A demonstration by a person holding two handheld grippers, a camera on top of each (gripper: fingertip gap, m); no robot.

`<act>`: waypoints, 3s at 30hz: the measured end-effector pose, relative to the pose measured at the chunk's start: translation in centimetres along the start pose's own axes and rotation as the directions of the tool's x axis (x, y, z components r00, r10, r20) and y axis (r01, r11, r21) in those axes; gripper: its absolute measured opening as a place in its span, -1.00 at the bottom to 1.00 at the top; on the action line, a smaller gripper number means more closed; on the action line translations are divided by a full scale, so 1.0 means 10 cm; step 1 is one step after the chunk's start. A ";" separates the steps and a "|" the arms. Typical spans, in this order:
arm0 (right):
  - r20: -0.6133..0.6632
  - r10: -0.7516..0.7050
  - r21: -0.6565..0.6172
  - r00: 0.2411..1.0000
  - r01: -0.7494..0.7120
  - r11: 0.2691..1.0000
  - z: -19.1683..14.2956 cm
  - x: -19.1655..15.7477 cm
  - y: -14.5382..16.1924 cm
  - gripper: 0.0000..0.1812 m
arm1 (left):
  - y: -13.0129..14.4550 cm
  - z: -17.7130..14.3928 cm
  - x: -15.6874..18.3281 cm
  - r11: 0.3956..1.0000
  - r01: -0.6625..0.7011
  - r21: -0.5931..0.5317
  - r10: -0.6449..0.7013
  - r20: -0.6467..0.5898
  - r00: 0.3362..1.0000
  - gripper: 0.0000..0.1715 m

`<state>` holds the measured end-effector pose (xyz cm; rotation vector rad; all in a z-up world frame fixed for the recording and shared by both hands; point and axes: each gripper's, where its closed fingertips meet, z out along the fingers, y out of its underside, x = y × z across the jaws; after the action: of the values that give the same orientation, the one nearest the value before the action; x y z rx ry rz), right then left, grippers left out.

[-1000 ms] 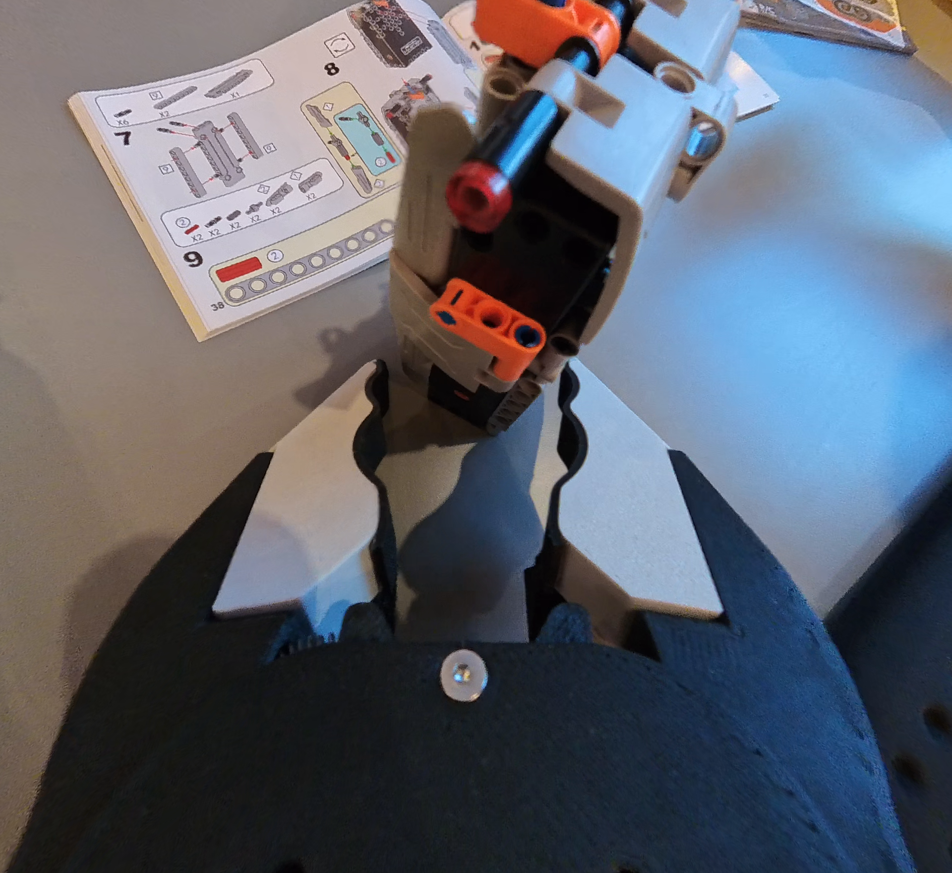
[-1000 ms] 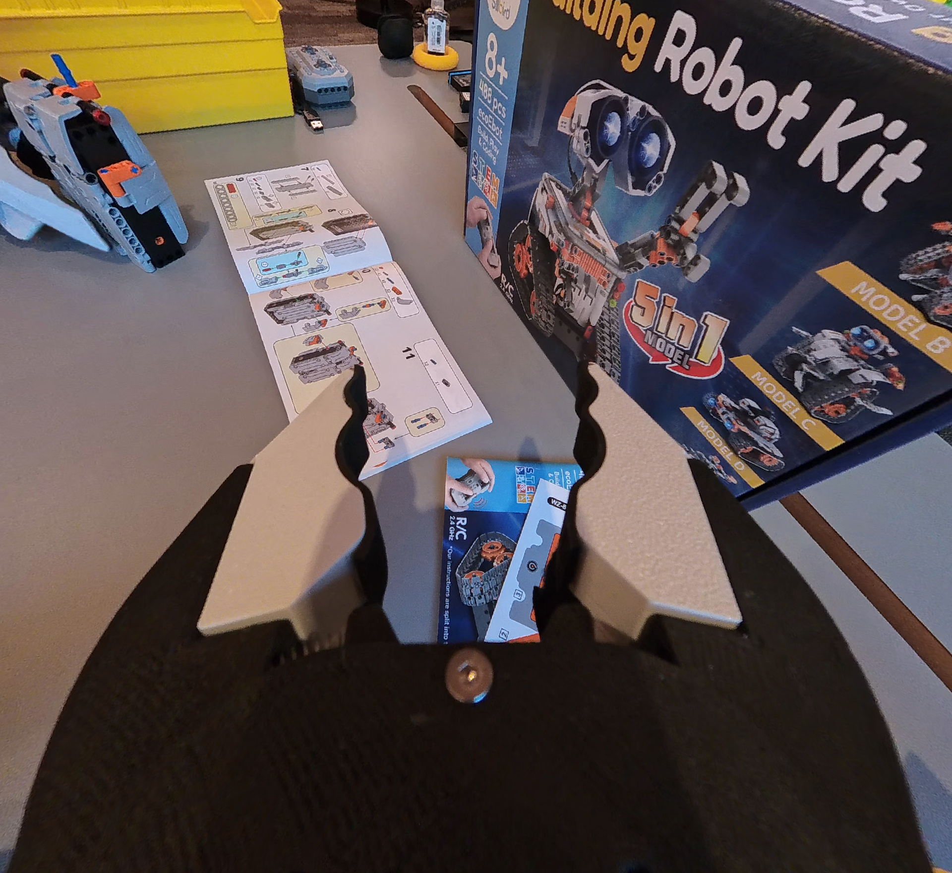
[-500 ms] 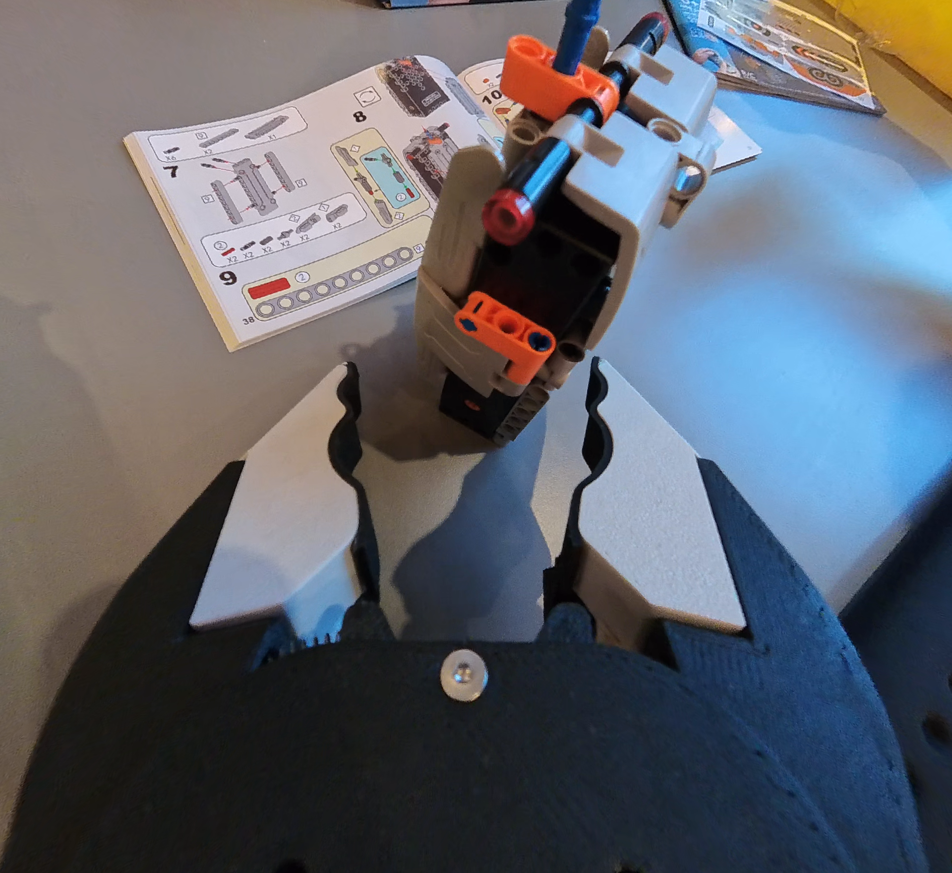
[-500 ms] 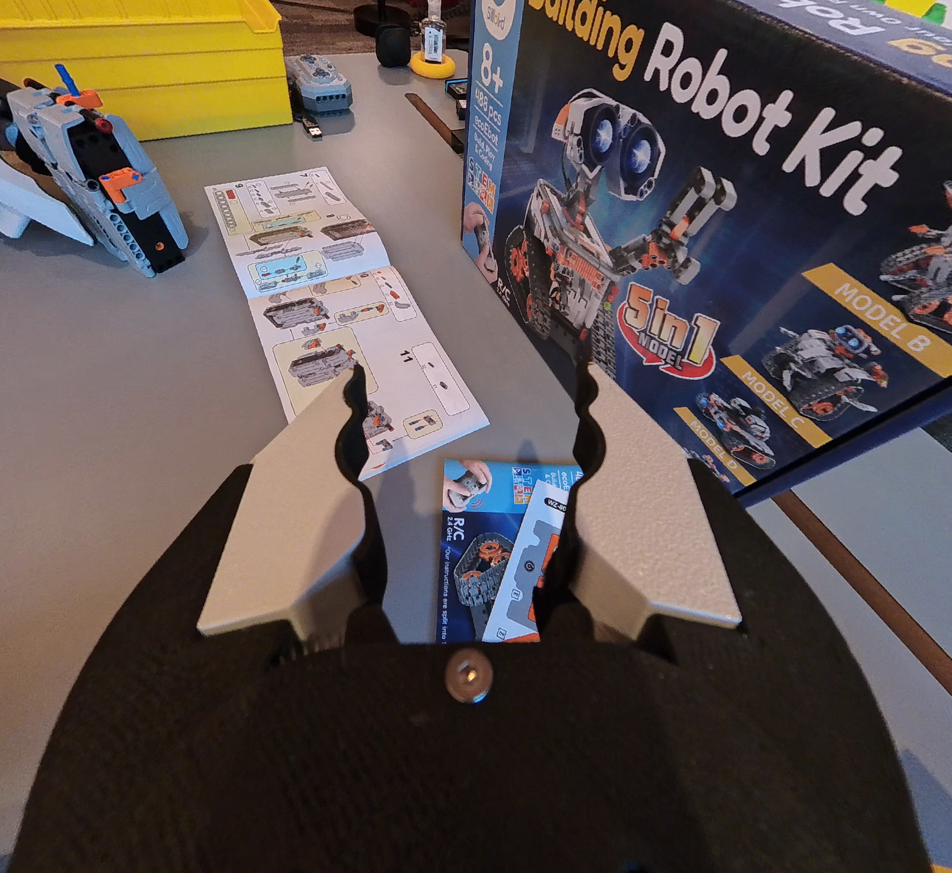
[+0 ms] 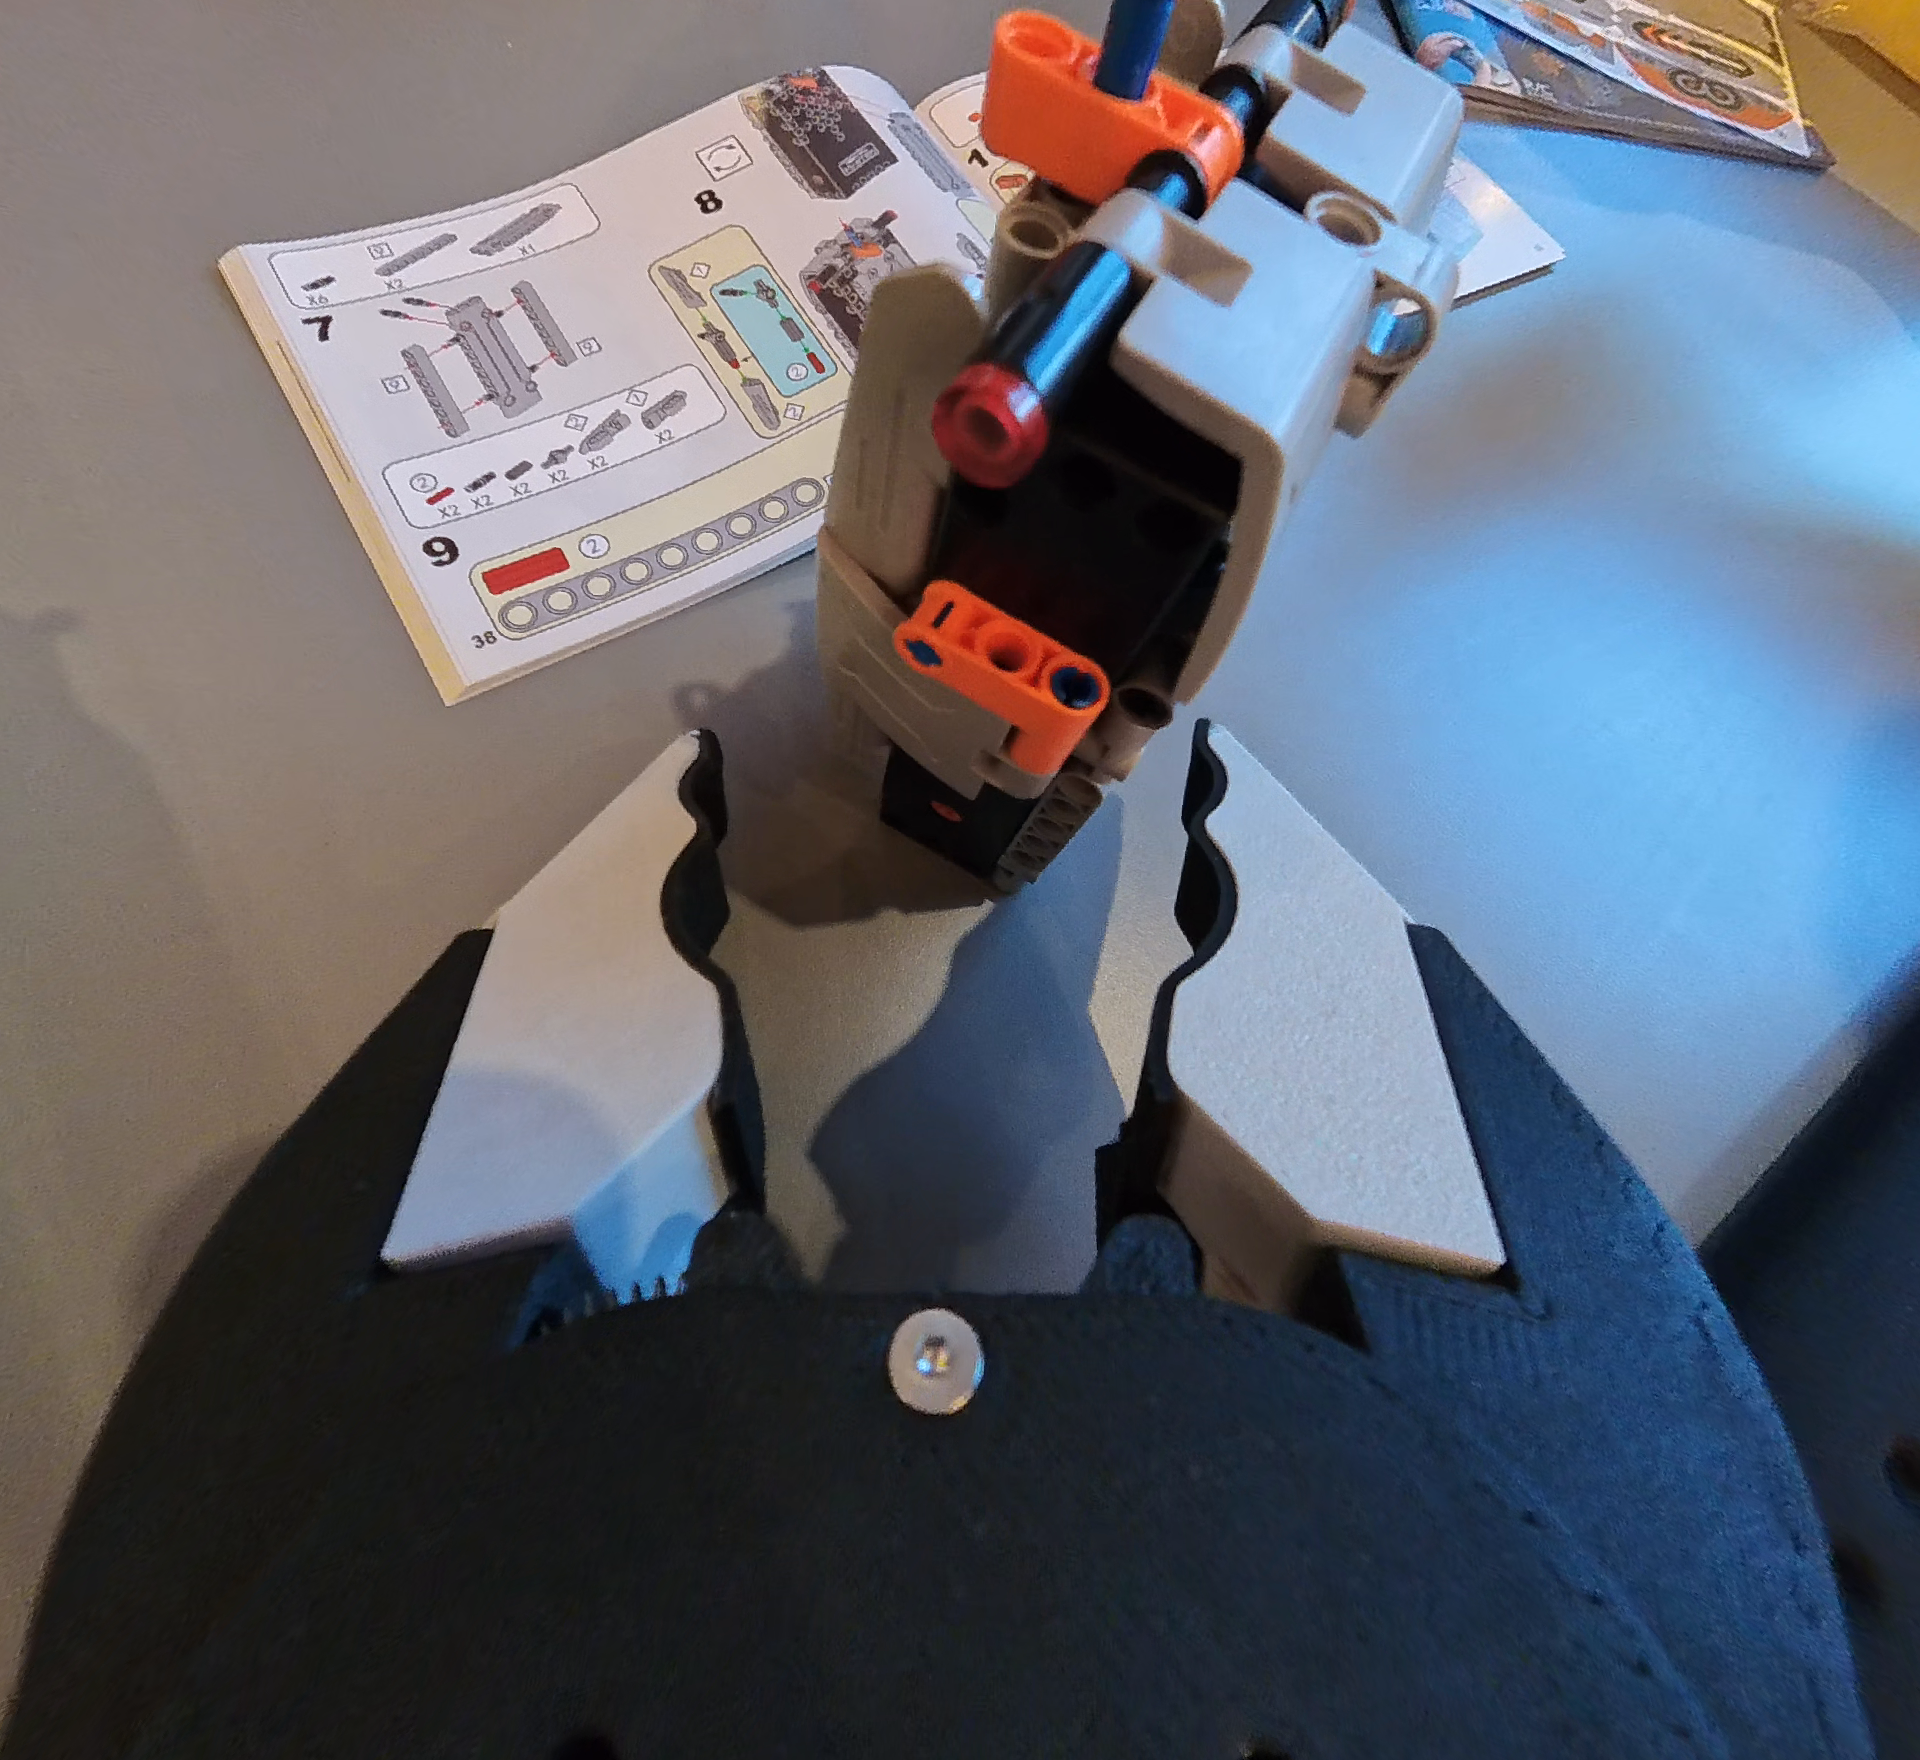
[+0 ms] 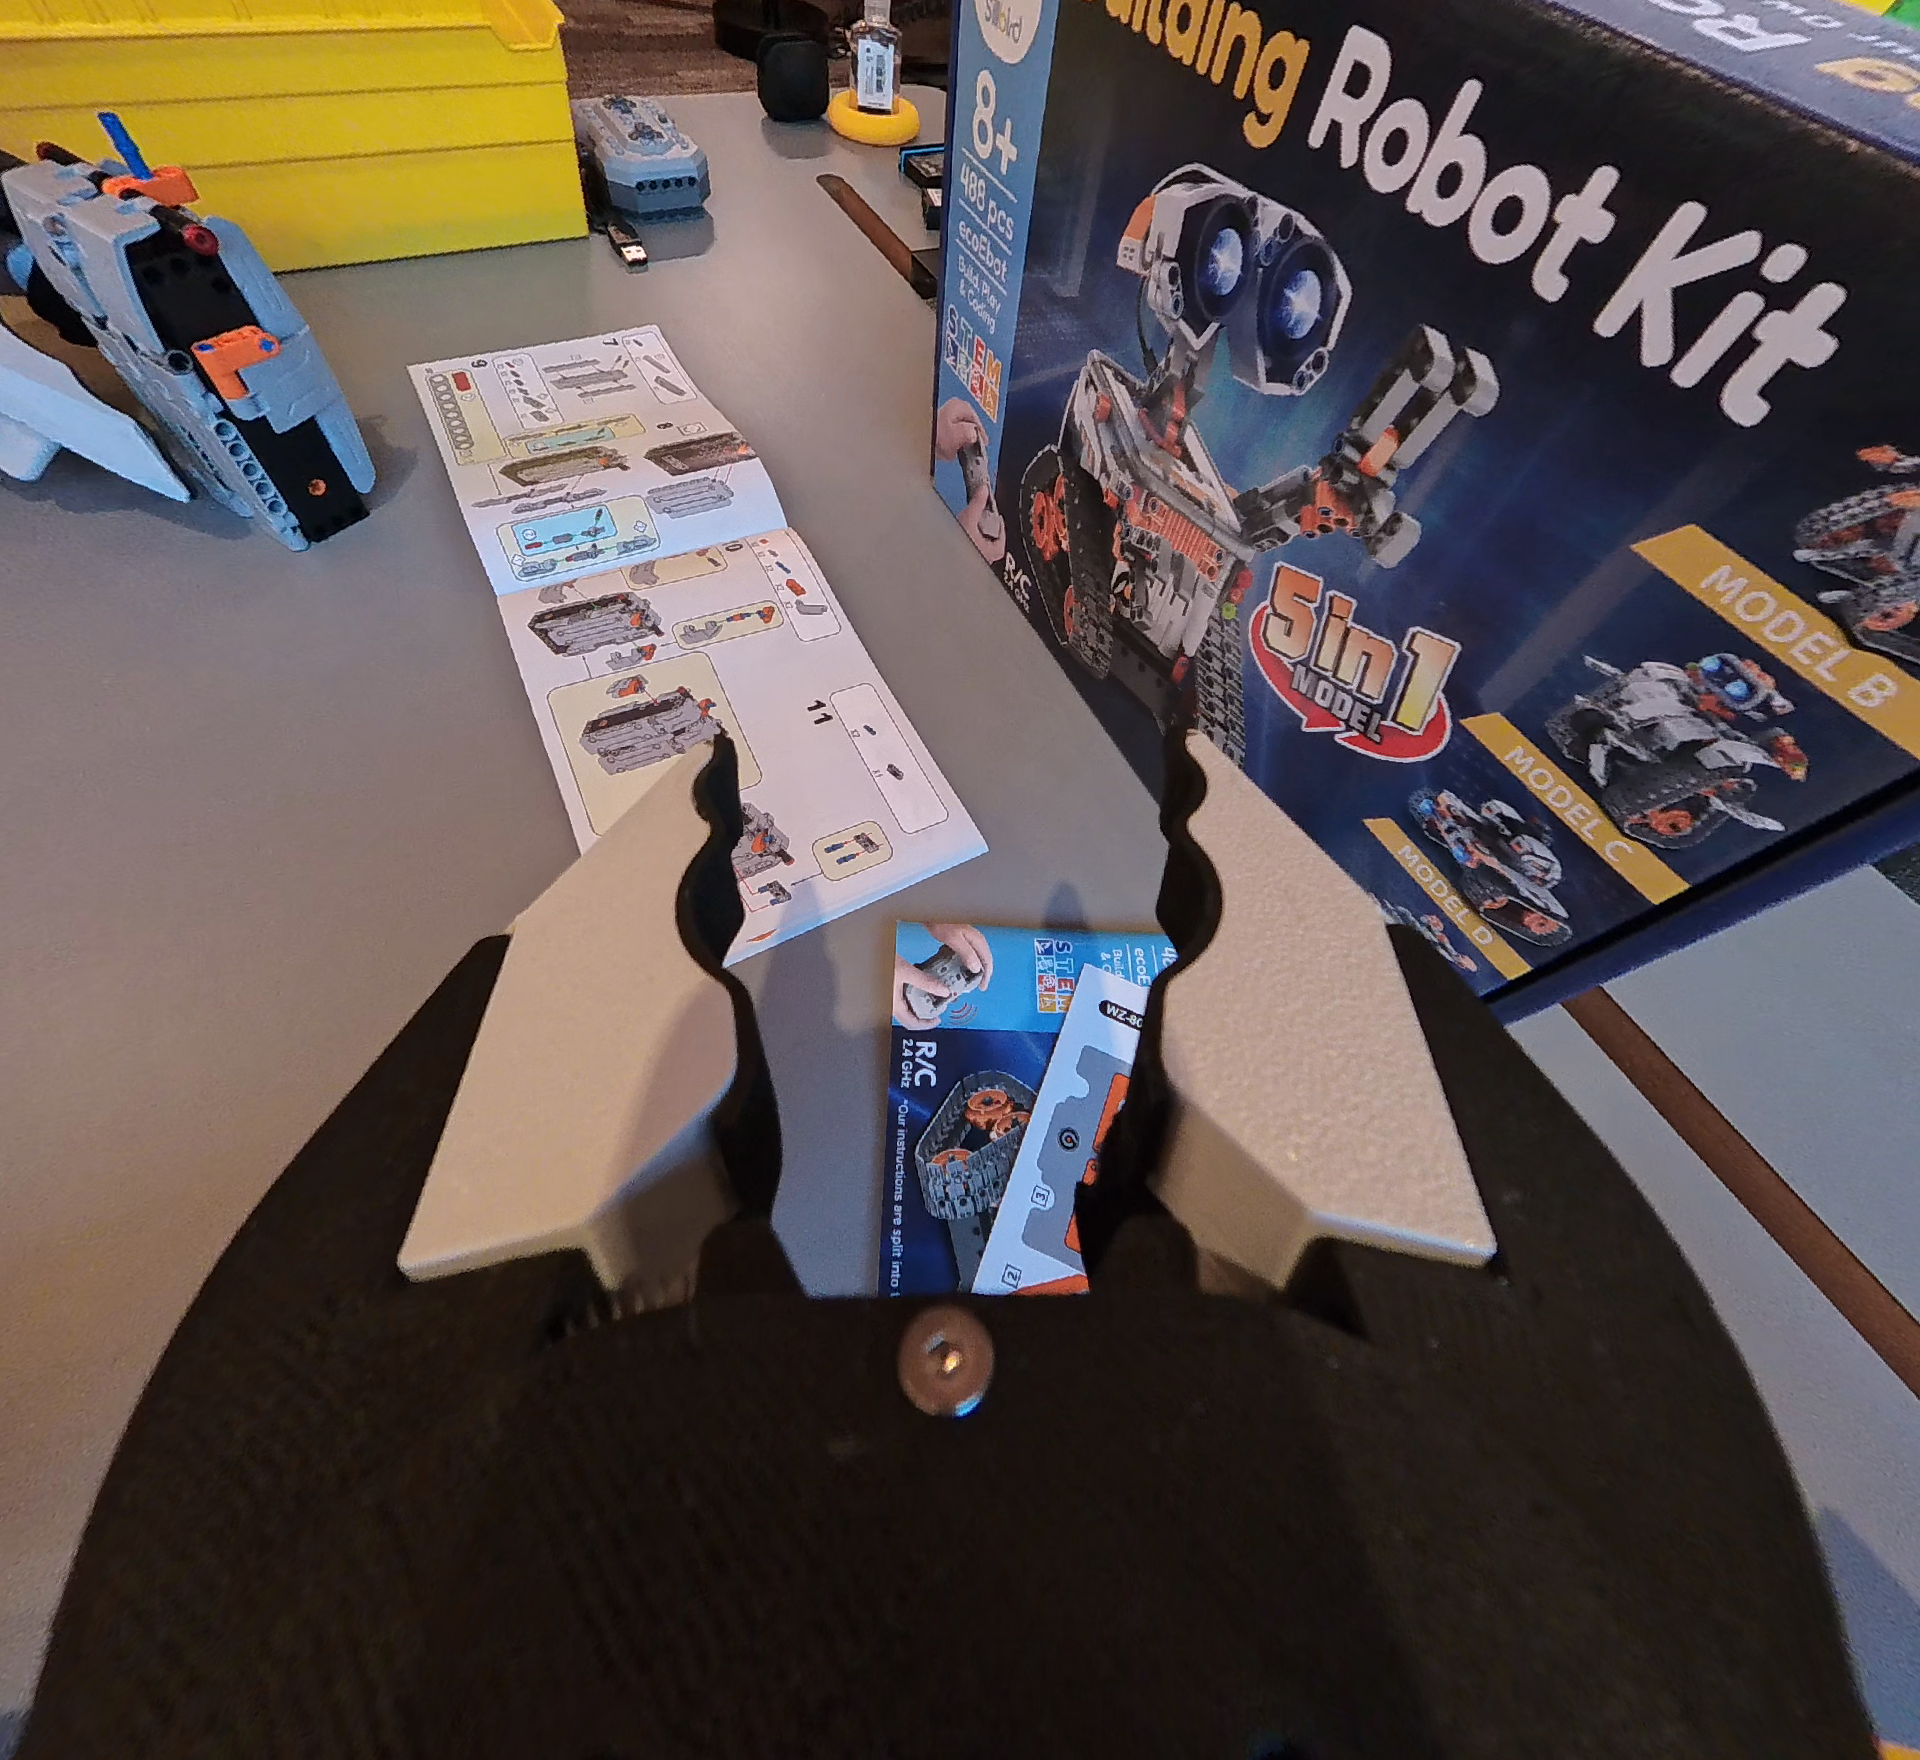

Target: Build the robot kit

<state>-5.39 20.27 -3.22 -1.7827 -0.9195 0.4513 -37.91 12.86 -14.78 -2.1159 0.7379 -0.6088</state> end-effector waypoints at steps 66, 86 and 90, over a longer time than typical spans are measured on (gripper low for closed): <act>0.043 -0.005 -0.090 0.999 0.009 0.996 0.15 -0.10 0.18 -0.10 | 0.25 0.09 0.69 0.917 0.226 -0.329 -0.136 0.275 0.952 0.00; 0.071 0.003 -0.146 0.997 0.007 0.989 0.24 -0.15 0.31 -0.10 | 0.16 0.23 1.08 0.917 0.224 -0.331 -0.184 0.147 0.972 -0.04; 0.079 0.005 -0.158 0.997 0.008 0.987 0.25 -0.16 0.34 -0.10 | 0.09 0.32 1.09 0.926 0.213 -0.311 -0.180 0.131 0.975 -0.05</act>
<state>-6.83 20.01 -7.48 -1.9193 -1.0364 0.4612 -28.39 6.67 -15.46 -2.5280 0.6048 -0.5072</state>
